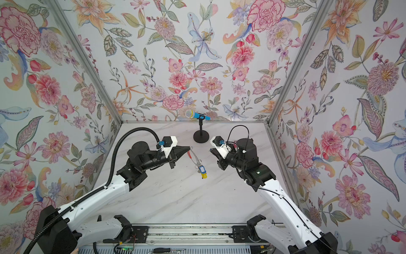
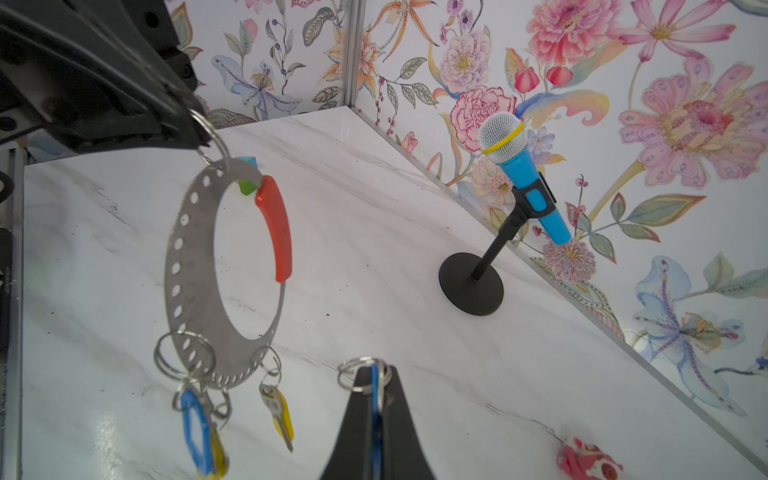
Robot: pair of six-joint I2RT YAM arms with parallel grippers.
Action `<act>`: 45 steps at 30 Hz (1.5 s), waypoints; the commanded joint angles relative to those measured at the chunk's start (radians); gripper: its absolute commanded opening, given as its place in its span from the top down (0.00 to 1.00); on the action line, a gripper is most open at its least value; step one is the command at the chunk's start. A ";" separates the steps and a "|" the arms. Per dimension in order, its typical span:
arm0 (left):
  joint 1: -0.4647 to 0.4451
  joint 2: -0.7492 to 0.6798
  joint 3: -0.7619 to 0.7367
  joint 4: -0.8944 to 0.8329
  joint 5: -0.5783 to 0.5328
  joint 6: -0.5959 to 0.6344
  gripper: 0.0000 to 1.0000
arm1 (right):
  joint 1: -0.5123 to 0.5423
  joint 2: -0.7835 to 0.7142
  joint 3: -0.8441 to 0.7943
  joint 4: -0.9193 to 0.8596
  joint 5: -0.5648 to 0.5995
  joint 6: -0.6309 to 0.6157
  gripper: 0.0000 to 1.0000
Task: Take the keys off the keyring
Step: 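Pull the right gripper with the blue key away from the left gripper's keyring, then lower the blue key with the right gripper and release it on the table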
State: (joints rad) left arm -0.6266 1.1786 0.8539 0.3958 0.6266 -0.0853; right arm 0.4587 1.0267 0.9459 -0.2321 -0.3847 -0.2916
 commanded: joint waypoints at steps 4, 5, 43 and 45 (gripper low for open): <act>0.037 -0.040 -0.050 -0.011 -0.046 0.007 1.00 | -0.003 0.113 -0.084 0.050 0.106 0.276 1.00; 0.042 -0.043 -0.059 -0.009 -0.045 0.006 1.00 | -0.002 0.129 -0.094 0.059 0.113 0.295 1.00; 0.119 -0.042 -0.157 0.049 -0.064 -0.008 1.00 | 0.135 0.408 -0.182 0.284 0.177 0.325 0.60; 0.120 -0.042 -0.155 0.055 -0.062 -0.011 1.00 | 0.145 0.348 -0.225 0.345 0.111 0.298 0.57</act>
State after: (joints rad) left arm -0.5217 1.1553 0.7044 0.3908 0.5854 -0.0868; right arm 0.5884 1.4433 0.7643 0.0372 -0.1654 0.0547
